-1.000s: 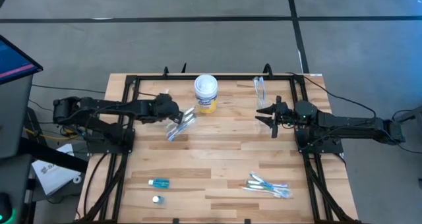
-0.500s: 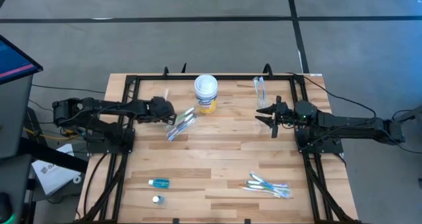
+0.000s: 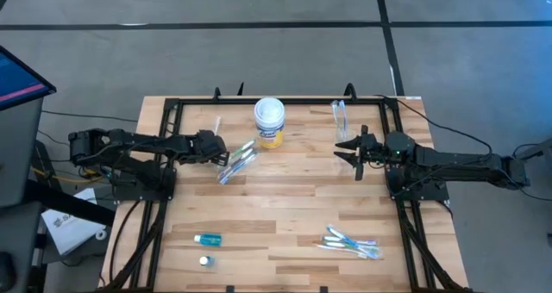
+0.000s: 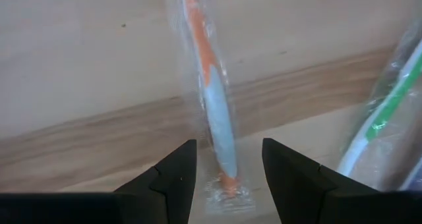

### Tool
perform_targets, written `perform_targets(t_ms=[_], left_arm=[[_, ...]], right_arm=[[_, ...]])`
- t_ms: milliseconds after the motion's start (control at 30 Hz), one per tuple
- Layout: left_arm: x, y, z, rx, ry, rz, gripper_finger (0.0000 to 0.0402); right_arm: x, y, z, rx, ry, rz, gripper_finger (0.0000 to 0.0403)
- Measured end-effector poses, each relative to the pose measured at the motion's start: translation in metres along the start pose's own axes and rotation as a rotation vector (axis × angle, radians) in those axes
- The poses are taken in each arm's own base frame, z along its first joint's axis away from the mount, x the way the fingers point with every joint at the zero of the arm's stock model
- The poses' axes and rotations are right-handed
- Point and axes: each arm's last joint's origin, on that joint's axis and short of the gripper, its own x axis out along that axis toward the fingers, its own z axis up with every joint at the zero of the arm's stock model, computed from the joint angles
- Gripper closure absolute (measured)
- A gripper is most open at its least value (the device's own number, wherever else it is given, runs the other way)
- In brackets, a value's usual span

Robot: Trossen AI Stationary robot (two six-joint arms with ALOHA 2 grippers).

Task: Pick & Place toothbrushing station
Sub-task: Put the top orange toothbrush into the transparent organizer

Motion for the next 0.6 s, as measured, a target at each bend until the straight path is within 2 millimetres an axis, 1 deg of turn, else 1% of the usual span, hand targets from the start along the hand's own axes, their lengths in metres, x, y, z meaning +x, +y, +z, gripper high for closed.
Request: perform_targets(t_ms=[233, 333, 467, 600], left_arm=[[0.0056, 0.0057, -0.0076, 0.003, 0.009, 0.002, 0.0236], [0.0063, 0.0063, -0.0089, 0.002, 0.013, -0.003, 0.0243], [0.0059, 0.0048, -0.0097, 0.006, 0.009, -0.015, 0.0270], [0.0058, 0.0039, -0.0102, 0.008, 0.007, -0.023, 0.0312]], right_arm=[[0.0000, 0.0000, 0.0001, 0.000, -0.001, 0.000, 0.0274], [0.0000, 0.0000, 0.0005, 0.000, -0.005, 0.000, 0.0274], [0.0000, 0.0001, 0.0007, 0.000, -0.007, 0.001, 0.0274], [0.0000, 0.0001, 0.0007, 0.000, -0.007, 0.001, 0.0274]])
